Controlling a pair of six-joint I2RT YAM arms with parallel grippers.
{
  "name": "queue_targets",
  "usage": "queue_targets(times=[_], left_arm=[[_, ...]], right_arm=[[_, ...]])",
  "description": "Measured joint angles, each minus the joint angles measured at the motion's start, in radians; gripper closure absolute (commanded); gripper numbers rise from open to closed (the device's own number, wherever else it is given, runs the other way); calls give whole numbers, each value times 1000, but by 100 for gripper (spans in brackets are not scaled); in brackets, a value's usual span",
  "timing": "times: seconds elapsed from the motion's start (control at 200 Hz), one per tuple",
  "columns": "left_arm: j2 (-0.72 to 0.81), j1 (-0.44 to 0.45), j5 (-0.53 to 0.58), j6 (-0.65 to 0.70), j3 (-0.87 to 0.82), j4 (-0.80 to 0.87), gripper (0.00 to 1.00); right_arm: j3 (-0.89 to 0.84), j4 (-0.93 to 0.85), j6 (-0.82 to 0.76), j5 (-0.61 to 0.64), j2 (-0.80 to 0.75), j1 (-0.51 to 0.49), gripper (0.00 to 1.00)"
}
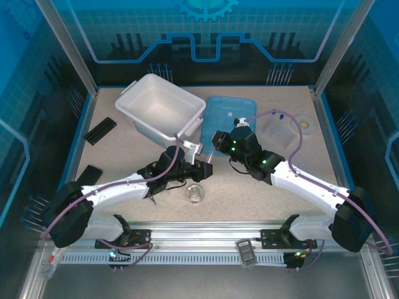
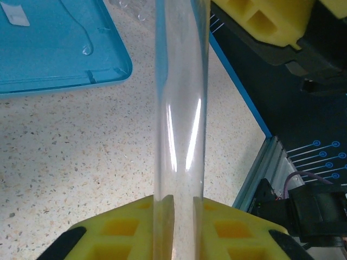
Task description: Organize the chemistry lab equipment
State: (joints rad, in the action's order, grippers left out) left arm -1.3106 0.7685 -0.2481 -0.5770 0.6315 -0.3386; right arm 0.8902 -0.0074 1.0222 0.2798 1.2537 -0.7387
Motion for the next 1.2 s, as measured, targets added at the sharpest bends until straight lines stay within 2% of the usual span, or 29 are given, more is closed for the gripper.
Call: queue_targets(times=[0.165,0.26,0.355,0.395,0.54,0.671,0.811,0.961,1.201], left_arm=[[0,2,0,22,1,27,89],[2,2,0,36,4,35,100],[2,2,1,49,21,62,100],[2,2,4,56,28,73,100],[7,1,16,80,47,102,100],[20,1,29,116,60,142,100],[34,1,47,169,74,192,100],[36,1,70,237,88,245,100],[37,18,144,356,120,335,100]], right_arm=[[-16,1,7,0,-3,-1,79],[-16,0,6,0,-5,-1,79],[-16,1,6,1,-9,-1,77],[-16,0,6,2,-13,-1,74],[-16,-14,0,3,-28,1,52],[-14,-60,-39,-18,-70,31,46],[42,-151,-111,-145,-96,150,43],[200,-292,-233,-348,-52,283,41],[316,-441,-405,-695,77,343,40]])
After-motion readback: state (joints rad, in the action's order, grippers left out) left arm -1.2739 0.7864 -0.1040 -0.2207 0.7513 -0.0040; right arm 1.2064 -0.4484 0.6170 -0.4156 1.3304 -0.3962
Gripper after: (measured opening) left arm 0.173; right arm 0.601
